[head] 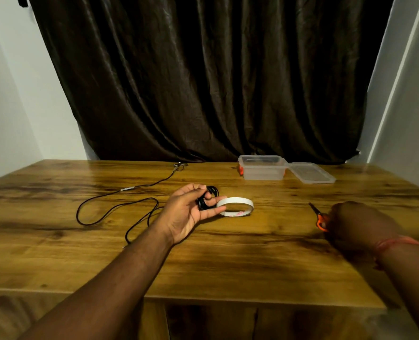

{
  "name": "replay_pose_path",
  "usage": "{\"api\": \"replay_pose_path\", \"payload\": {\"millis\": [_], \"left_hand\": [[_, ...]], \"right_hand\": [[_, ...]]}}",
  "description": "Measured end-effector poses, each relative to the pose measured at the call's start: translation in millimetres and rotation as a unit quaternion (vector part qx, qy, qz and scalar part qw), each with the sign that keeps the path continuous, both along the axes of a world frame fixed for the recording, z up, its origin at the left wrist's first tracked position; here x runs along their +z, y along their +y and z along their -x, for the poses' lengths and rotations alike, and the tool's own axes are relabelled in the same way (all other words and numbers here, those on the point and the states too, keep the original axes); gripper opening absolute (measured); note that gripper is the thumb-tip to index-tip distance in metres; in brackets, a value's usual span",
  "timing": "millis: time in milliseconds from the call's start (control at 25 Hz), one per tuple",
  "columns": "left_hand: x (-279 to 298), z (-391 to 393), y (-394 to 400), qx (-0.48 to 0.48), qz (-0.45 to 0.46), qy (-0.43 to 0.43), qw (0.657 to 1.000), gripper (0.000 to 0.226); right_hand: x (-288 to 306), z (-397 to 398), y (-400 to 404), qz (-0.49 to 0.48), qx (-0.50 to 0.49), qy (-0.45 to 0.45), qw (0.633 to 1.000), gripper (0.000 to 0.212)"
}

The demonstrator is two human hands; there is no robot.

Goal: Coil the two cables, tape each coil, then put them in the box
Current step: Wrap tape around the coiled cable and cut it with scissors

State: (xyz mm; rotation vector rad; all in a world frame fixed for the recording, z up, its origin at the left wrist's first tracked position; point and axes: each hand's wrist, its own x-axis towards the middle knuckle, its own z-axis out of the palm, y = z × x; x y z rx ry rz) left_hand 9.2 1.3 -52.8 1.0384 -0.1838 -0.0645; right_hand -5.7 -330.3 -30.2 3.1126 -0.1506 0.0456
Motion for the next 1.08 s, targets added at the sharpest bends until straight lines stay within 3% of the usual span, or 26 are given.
{"api": "replay_pose_path", "payload": {"millis": [280,520,680,760,800,840,880,960,1000,1040,1080], "left_hand": [[0.1,1.3,-1.5,0.005,-0.01,0.003,1.0,0.012],[-2.1,-0.9,-0.8,0.0,-0.01,0.0,1.0,0.013],[-3.0,-3.1,0.2,0.002,-0.005,-0.001,1.0,0.014],[-3.3,-3.3,0.7,0.002,0.0,-0.002,1.0,0.013],[-3.3,-3.2,0.4,0.002,0.004,0.001,1.0,0.012],[-3.0,-3.4,0.3,0.002,0.008,0.002,1.0,0.012],[-2.6,-4.2,0.2,0.002,0.013,0.003,1.0,0.012],[-2.5,-5.3,1.1,0.006,0.025,0.001,1.0,0.012],[-2.9,-5.7,1.7,0.008,0.029,0.001,1.0,0.012],[-3.0,-6.2,1.9,0.009,0.029,0.0,1.0,0.012],[-3.2,-6.4,1.9,0.011,0.027,0.0,1.0,0.012]], "right_hand": [[8.2,-1.8,27.6,-0.05,0.004,0.031,0.998,0.021],[16.7,11.8,66.6,0.009,0.07,0.081,0.994,0.029],[12.8,18.7,77.8,0.029,0.078,0.068,0.994,0.016],[8.4,17.6,71.7,-0.02,0.061,0.038,0.997,0.023],[3.2,15.9,67.2,-0.094,0.048,0.003,0.994,0.021],[-2.6,15.1,64.2,-0.232,0.034,-0.036,0.971,0.016],[-6.5,17.6,65.4,-0.418,0.016,-0.053,0.907,0.01],[-10.1,27.7,82.7,-0.73,0.006,0.0,0.683,0.005],[-12.4,31.0,92.8,-0.799,0.023,0.044,0.599,0.011],[-14.4,33.0,104.2,-0.821,0.046,0.086,0.562,0.019],[-15.3,35.3,117.1,-0.821,0.07,0.121,0.553,0.026]]}}
